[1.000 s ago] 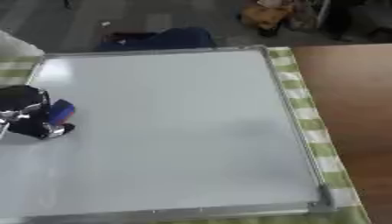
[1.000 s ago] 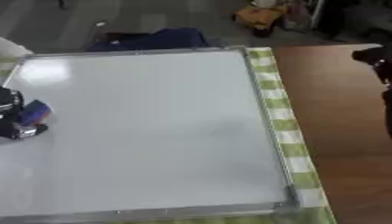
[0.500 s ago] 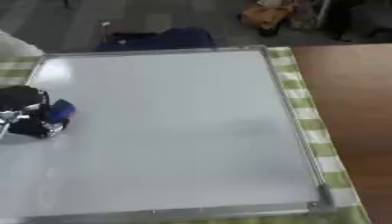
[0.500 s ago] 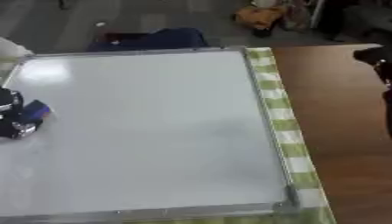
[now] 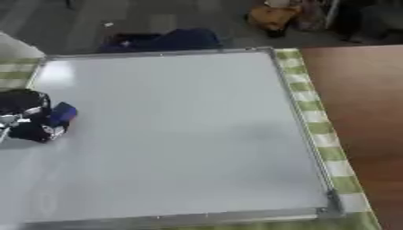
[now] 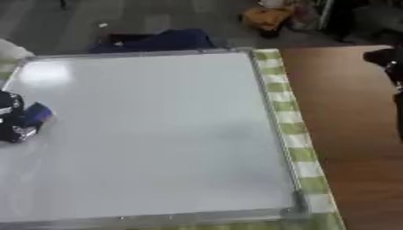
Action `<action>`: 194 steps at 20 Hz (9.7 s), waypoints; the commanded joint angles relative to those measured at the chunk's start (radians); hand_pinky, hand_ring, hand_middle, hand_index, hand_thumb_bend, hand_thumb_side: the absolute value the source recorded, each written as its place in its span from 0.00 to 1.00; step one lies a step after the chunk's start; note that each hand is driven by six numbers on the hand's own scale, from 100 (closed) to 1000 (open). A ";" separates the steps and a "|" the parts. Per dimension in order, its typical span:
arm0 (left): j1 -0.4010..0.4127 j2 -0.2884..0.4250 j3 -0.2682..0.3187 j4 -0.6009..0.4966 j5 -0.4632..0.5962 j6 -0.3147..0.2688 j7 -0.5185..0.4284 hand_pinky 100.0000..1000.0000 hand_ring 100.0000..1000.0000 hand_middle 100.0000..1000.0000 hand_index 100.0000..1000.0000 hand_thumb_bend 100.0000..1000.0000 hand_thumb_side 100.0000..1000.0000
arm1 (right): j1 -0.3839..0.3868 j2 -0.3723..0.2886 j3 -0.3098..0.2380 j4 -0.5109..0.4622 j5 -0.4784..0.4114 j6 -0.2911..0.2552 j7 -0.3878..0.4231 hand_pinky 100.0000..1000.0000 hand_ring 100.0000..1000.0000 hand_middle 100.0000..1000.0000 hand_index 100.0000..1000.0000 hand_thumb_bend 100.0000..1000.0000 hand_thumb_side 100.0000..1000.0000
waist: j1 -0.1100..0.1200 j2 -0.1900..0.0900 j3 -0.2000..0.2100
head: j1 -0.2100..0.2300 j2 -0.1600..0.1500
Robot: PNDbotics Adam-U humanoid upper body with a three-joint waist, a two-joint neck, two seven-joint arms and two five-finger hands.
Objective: Wipe the whiteboard clean with a brush.
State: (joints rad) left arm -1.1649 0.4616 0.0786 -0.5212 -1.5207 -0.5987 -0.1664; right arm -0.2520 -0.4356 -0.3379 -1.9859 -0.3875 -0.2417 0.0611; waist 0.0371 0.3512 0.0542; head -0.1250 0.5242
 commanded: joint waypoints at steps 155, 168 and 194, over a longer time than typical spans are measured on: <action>0.008 -0.027 -0.081 -0.084 0.312 -0.131 -0.128 0.45 0.18 0.00 0.04 0.04 0.58 | -0.021 -0.026 -0.006 -0.014 -0.007 0.006 -0.008 0.75 0.60 0.43 0.52 0.16 0.97 | 0.005 -0.020 -0.026 | 0.019 -0.001; 0.023 0.014 -0.034 -0.040 0.188 -0.005 0.016 0.47 0.19 0.00 0.04 0.04 0.57 | -0.021 -0.029 -0.008 -0.014 -0.003 -0.002 -0.009 0.75 0.60 0.43 0.52 0.17 0.98 | 0.000 -0.012 -0.020 | 0.013 -0.019; 0.018 0.050 0.017 0.059 -0.032 0.217 0.326 0.48 0.19 0.00 0.04 0.01 0.59 | -0.023 -0.030 -0.007 -0.014 -0.008 -0.003 -0.010 0.75 0.60 0.43 0.52 0.17 0.98 | 0.000 -0.014 -0.021 | 0.005 -0.029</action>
State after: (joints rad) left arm -1.1388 0.4737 0.0896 -0.4697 -1.5348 -0.3992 0.1519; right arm -0.2650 -0.4358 -0.3380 -1.9859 -0.3894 -0.2433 0.0504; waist 0.0416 0.3544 0.0327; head -0.1206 0.5070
